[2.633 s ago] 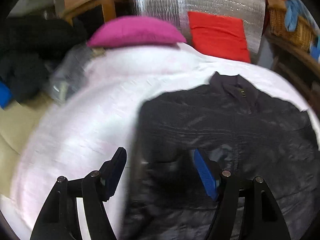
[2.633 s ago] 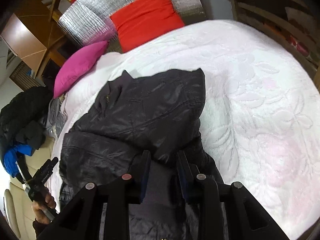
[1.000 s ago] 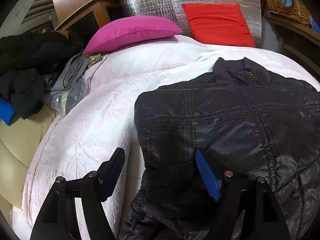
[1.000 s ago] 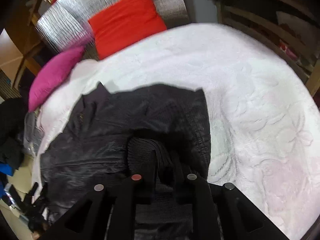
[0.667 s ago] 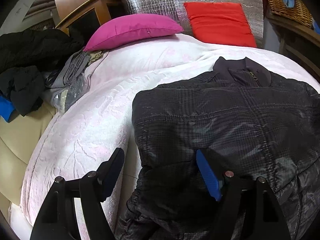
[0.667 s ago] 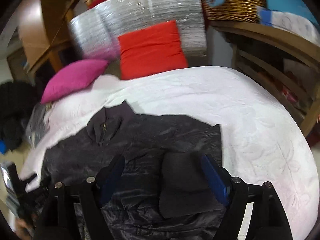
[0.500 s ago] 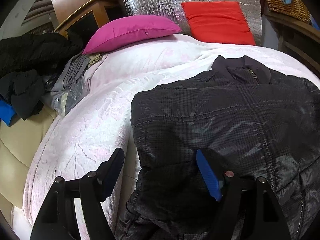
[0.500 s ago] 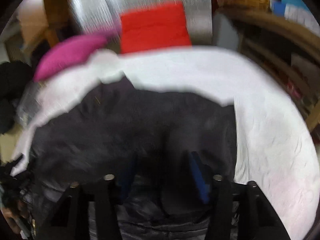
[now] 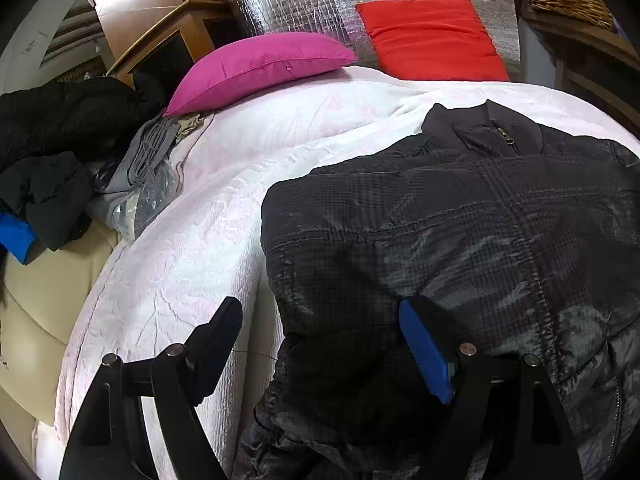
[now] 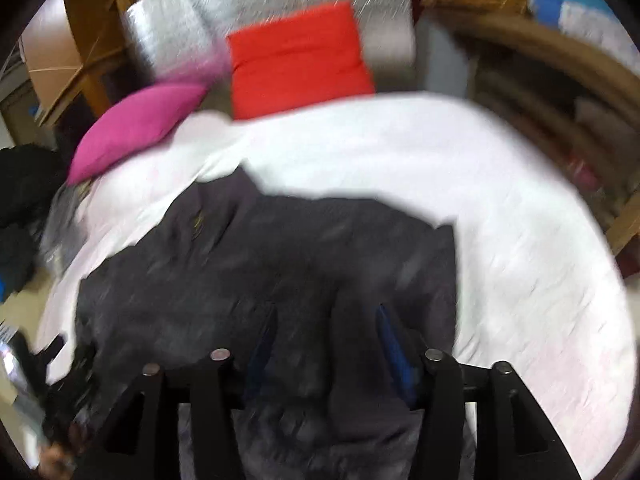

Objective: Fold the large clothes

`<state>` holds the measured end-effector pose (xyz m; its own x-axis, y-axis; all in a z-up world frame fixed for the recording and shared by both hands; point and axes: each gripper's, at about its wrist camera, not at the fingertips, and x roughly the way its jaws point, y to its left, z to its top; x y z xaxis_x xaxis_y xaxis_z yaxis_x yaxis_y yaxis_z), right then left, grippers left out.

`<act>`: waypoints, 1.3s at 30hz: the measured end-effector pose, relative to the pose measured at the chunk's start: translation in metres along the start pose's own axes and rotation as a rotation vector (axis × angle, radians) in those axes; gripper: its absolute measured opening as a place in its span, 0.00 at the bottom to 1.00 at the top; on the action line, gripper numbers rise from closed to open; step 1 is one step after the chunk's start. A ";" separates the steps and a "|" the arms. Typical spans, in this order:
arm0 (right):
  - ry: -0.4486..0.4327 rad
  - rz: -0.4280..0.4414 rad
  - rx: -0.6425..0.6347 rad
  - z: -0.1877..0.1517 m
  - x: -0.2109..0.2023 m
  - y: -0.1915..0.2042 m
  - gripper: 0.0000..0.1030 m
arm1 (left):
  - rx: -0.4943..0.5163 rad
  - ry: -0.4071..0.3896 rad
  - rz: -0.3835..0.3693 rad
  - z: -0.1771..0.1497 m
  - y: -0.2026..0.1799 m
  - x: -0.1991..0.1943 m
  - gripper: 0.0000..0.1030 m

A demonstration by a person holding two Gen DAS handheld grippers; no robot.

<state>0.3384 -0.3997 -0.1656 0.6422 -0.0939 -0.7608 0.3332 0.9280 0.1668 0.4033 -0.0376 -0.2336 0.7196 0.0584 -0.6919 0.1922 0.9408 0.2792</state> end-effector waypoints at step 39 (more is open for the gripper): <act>0.138 0.168 -0.055 -0.035 0.022 0.020 0.61 | 0.021 -0.069 -0.320 0.003 -0.029 -0.027 0.85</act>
<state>0.3352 -0.3706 -0.2011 0.5835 0.1100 -0.8046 0.1892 0.9451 0.2664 0.3807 -0.0673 -0.2213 0.6641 -0.2624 -0.7001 0.4287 0.9008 0.0690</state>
